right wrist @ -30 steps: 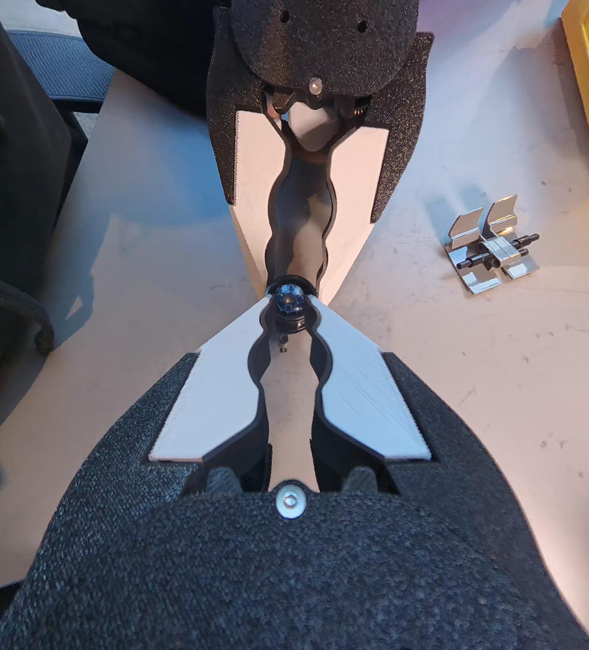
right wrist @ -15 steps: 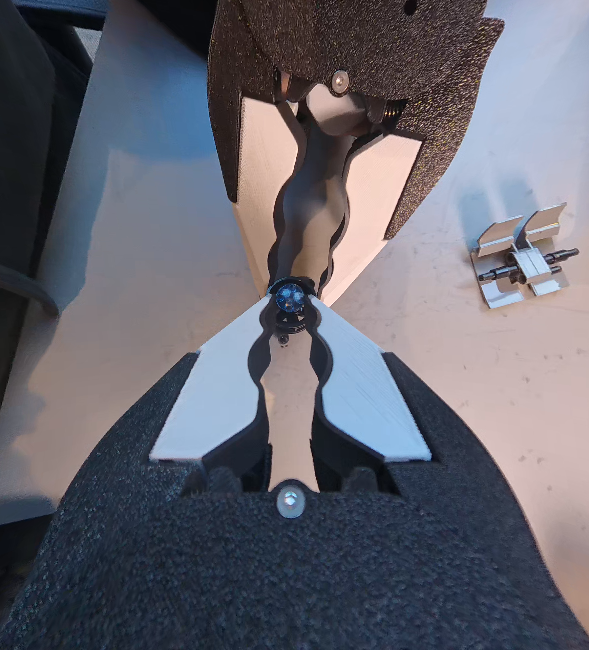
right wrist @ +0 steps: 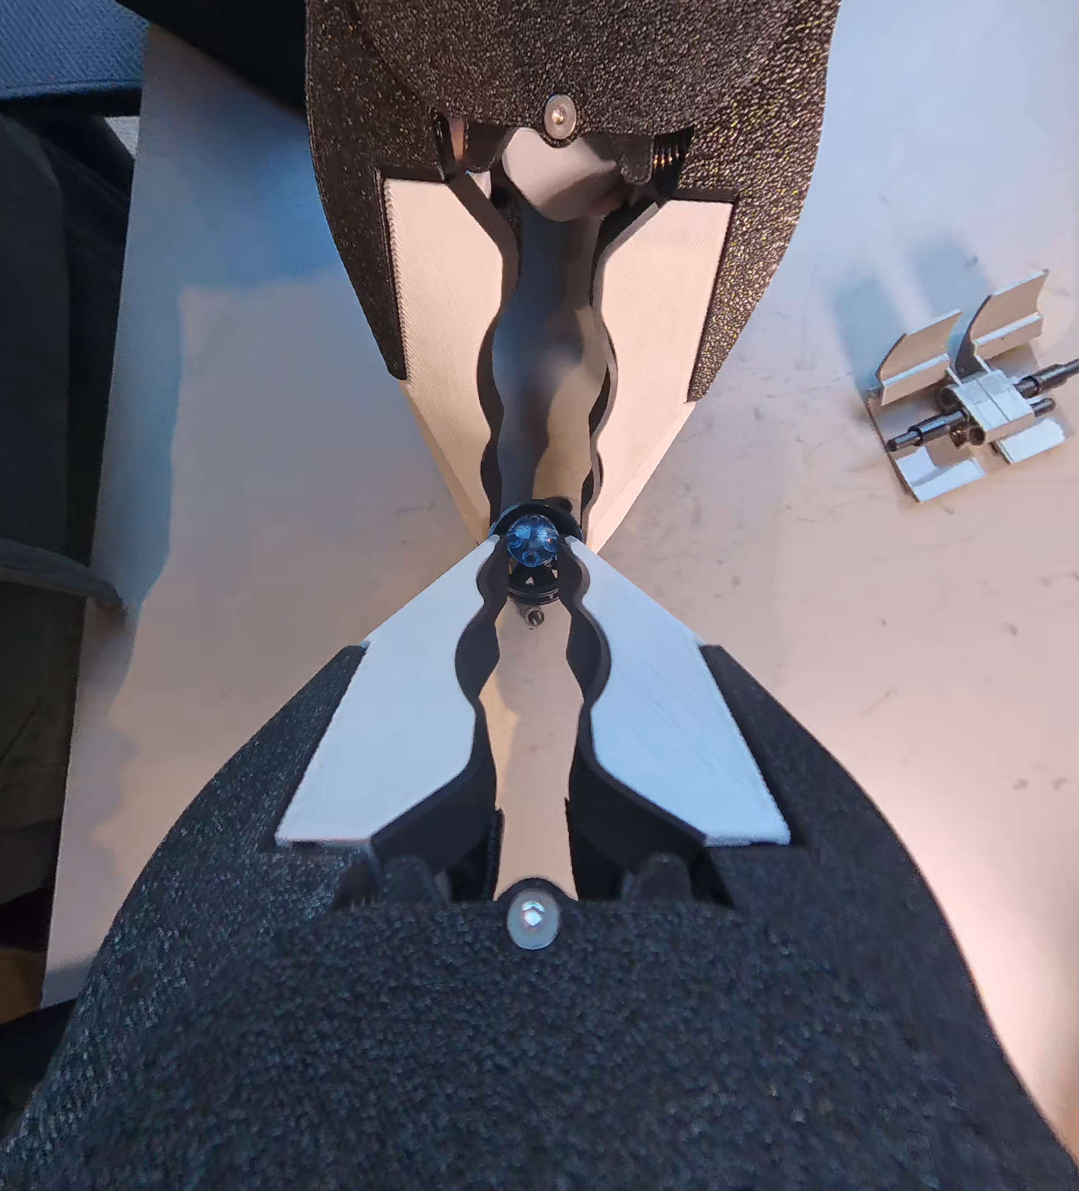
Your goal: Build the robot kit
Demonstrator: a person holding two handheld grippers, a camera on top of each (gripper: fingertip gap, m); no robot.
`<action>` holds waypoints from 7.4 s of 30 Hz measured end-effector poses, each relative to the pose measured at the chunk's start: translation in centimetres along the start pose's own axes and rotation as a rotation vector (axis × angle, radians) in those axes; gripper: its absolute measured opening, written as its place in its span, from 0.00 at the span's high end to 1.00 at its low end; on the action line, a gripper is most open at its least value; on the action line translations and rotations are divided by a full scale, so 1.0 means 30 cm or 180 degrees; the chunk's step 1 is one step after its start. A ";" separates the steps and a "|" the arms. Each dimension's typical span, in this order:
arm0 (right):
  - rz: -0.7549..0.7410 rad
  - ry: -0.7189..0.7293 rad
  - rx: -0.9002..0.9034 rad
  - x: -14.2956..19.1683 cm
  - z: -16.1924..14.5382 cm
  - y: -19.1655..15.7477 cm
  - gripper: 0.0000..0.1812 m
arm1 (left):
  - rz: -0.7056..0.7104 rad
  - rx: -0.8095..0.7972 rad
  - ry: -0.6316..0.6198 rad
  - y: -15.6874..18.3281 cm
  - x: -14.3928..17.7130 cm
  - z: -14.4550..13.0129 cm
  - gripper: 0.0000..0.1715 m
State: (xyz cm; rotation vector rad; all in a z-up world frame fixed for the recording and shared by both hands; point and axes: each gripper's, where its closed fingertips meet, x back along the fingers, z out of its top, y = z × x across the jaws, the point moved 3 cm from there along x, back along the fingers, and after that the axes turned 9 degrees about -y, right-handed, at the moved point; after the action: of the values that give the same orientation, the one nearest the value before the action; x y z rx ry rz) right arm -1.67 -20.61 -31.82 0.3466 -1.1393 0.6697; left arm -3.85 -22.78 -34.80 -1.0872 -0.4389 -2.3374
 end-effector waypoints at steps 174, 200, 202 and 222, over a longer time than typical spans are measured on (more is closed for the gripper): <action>-0.0845 0.1055 0.0052 -0.080 -0.034 0.007 0.82 | 0.0299 0.0221 -0.0235 -0.006 0.082 0.049 0.92; -0.0806 0.0996 0.0042 -0.089 -0.042 0.014 0.82 | 0.0061 0.0251 -0.0305 -0.013 0.097 0.069 0.86; -0.0815 0.0994 0.0050 -0.090 -0.042 0.013 0.82 | 0.0047 0.0317 -0.0130 -0.008 0.115 0.077 0.89; -0.0832 0.0971 0.0055 -0.091 -0.043 0.015 0.82 | 0.0152 0.0160 -0.1028 -0.010 0.069 0.085 0.95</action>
State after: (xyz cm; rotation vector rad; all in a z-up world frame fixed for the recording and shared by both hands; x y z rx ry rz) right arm -1.73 -20.38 -34.87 0.3857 -0.7816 0.4822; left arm -3.59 -21.95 -31.62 -1.4402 -0.5785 -2.1023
